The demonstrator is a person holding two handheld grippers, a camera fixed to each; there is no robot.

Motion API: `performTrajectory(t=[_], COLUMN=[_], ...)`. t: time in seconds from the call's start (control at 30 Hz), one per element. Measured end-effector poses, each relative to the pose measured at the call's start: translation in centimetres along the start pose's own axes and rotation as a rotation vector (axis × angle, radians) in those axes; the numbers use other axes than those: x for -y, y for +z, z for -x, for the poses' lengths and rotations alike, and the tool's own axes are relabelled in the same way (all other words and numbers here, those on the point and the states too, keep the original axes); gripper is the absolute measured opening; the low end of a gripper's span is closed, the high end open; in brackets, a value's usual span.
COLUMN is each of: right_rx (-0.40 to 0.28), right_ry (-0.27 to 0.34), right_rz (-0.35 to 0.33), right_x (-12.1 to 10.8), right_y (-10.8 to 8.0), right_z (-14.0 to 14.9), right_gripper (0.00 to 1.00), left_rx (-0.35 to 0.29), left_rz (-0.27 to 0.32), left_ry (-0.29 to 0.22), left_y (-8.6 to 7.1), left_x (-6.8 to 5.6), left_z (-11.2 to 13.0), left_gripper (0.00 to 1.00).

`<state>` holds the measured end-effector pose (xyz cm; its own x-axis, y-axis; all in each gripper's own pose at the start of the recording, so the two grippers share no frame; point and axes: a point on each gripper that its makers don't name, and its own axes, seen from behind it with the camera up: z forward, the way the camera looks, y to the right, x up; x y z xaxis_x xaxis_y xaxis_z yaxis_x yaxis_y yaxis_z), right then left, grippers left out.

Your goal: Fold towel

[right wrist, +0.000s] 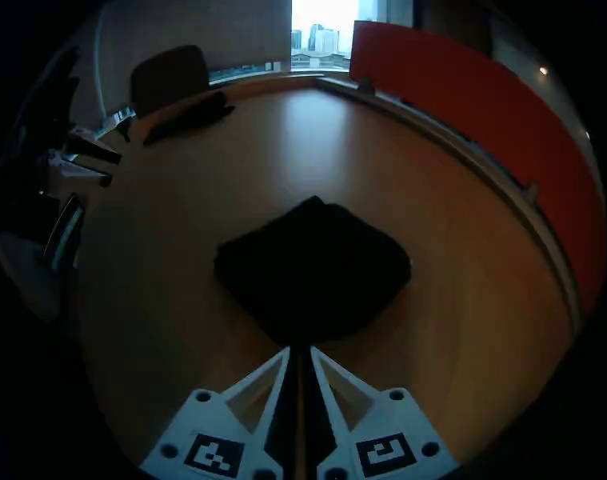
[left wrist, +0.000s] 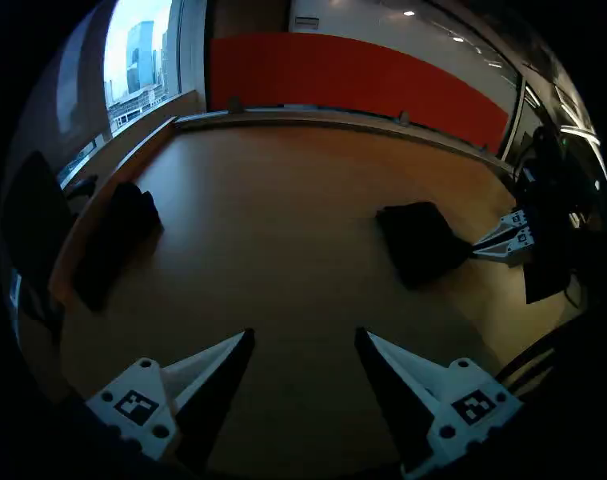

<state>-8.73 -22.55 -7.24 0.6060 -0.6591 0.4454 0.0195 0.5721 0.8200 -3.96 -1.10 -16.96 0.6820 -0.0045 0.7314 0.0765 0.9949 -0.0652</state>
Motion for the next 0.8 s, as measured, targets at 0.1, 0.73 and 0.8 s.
performTrajectory(t=[0.1,0.73,0.8], right_rx=[-0.035,-0.227,-0.243], right_ry=[-0.003,-0.032,-0.034], right_rz=[0.01,0.053,0.056], right_x=[-0.4,-2.8,-3.0], right_y=[-0.7,-4.9,-5.4], right_z=[-1.8,-14.8,-15.8], right_gripper=[0.04,0.04,0.04], left_rx=[-0.001,-0.025,-0.027], left_rz=[0.001,0.022,0.023], left_ry=[0.002,0.028,0.028], left_y=[0.0,-0.2,-0.2], left_x=[0.1,-0.5,-0.5], left_z=[-0.1,-1.3,-1.4], left_gripper=[0.93,0.93,0.93])
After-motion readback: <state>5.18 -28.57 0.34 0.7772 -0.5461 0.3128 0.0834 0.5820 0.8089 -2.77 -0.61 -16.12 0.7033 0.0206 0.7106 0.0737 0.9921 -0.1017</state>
